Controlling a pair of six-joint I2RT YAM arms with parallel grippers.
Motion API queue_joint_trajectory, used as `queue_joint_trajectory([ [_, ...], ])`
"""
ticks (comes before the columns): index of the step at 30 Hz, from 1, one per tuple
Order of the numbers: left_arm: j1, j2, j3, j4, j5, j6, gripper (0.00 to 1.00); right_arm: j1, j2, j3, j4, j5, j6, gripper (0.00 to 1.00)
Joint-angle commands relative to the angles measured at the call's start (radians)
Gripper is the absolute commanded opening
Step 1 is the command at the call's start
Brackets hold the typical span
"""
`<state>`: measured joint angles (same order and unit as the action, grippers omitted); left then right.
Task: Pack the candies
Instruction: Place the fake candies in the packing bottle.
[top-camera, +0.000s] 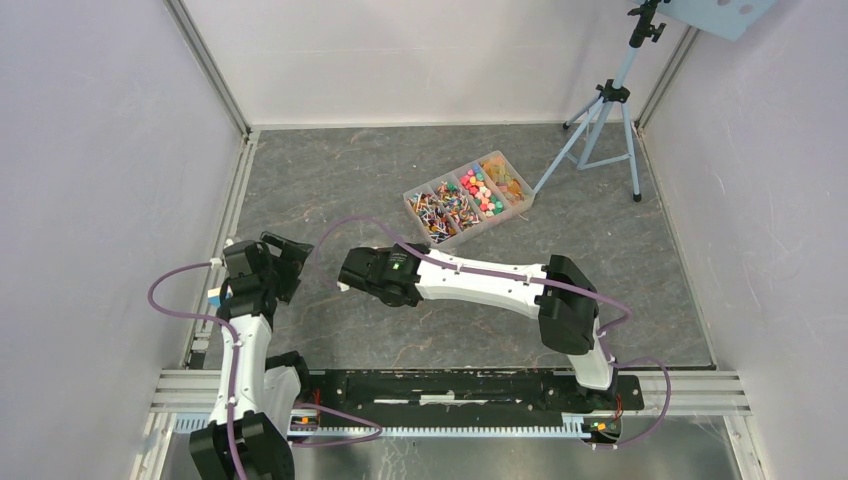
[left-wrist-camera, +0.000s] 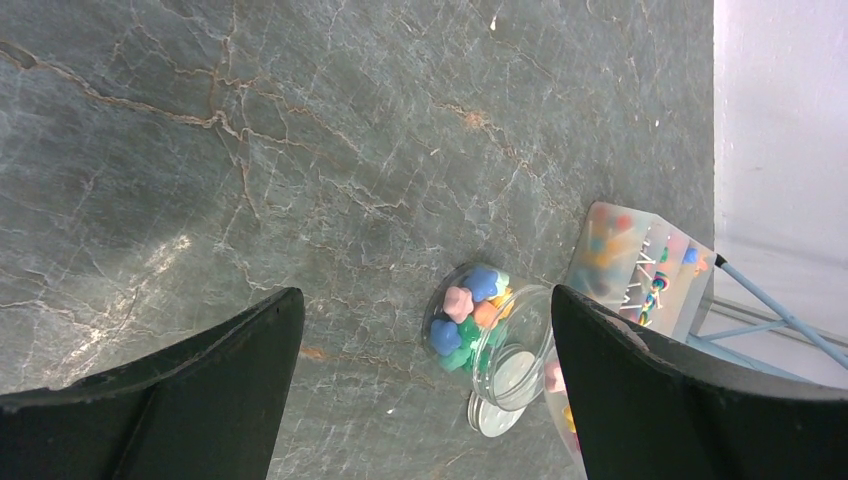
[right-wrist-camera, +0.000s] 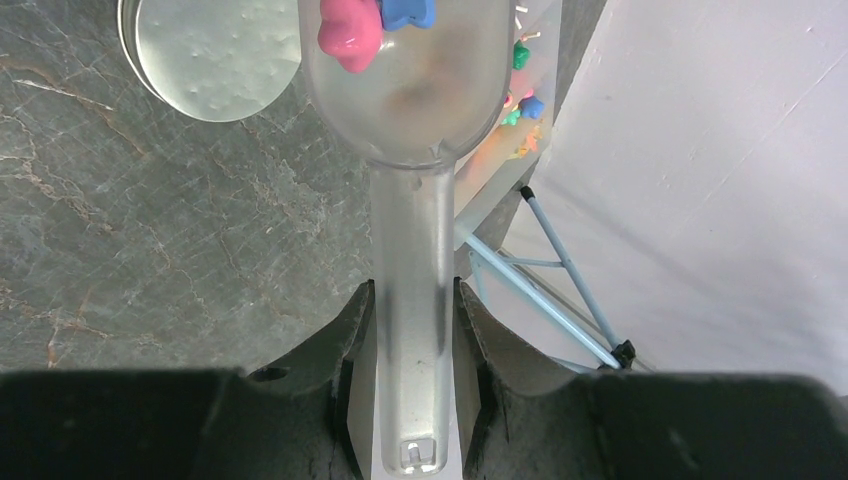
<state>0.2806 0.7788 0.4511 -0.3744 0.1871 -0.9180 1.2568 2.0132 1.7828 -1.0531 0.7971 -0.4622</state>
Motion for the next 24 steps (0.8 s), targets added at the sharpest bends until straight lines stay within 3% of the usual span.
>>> queue_joint_trajectory([
  [1,0.011,0.0,-0.002,0.047,0.012,-0.012,0.98,0.009,0.01,0.0,0.026,0.05,-0.013,0.0],
  [24,0.013,-0.01,-0.014,0.047,0.011,-0.001,0.98,0.044,0.017,-0.049,0.038,0.143,-0.047,0.0],
])
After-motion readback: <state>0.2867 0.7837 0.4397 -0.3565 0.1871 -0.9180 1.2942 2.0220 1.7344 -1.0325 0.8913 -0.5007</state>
